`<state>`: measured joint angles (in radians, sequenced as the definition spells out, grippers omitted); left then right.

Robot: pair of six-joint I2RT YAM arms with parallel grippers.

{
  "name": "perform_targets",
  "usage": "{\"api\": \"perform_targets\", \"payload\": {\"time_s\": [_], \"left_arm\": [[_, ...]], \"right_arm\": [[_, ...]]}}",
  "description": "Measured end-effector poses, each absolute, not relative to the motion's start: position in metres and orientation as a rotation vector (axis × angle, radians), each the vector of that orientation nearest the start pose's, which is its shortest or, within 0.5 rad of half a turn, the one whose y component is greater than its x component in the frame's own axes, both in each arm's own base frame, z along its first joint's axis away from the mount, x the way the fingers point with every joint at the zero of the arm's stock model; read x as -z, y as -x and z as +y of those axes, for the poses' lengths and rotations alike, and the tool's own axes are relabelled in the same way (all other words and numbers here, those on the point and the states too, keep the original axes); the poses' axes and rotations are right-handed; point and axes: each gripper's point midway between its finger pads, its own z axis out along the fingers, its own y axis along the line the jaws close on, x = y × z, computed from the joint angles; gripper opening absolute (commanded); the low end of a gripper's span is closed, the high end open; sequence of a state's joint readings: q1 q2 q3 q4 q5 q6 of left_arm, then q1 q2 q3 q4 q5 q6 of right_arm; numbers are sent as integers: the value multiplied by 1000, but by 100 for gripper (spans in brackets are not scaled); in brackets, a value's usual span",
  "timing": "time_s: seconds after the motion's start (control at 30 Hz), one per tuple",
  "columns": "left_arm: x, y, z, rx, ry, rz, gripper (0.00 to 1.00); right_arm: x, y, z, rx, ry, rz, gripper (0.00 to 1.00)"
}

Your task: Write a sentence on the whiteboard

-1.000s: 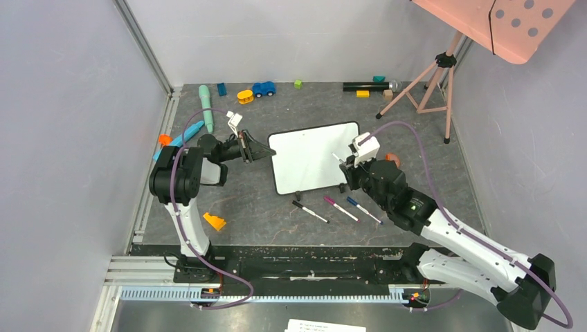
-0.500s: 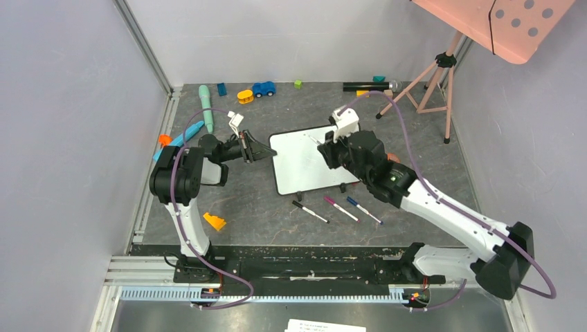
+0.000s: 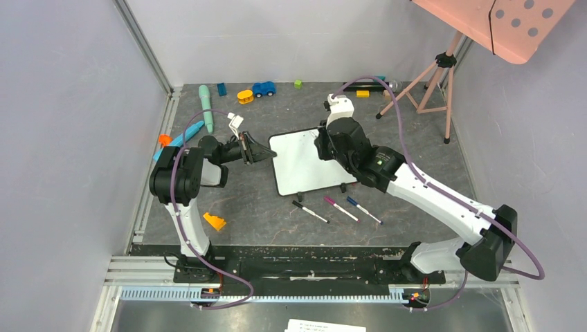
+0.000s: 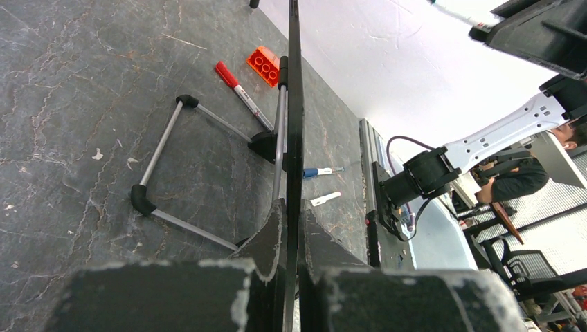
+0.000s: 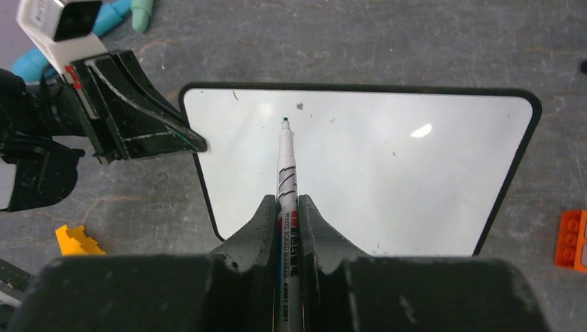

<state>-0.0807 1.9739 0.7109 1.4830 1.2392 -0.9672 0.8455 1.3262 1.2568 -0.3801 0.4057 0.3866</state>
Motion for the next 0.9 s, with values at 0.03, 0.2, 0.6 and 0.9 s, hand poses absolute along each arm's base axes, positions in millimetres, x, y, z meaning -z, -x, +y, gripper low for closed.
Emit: {"api": "perform_targets", "payload": {"time_s": [0.03,0.2,0.6,0.9], "left_arm": [[-140,-341,-205,1623,-491,1679,2],[-140,-341,-205,1623,-492,1679,2],[-142,-343,-205,1616,-501,1670,2],[-141,-343,-205,1613,-503,1668,2]], "right_arm": [[-270,-310,266,-380,197,2004,0],[-263,-305,257,-323,251,2033,0],[-280,-300,264,-363,366,1967,0],[-244,-300,313,-427,534,2046,0]]}}
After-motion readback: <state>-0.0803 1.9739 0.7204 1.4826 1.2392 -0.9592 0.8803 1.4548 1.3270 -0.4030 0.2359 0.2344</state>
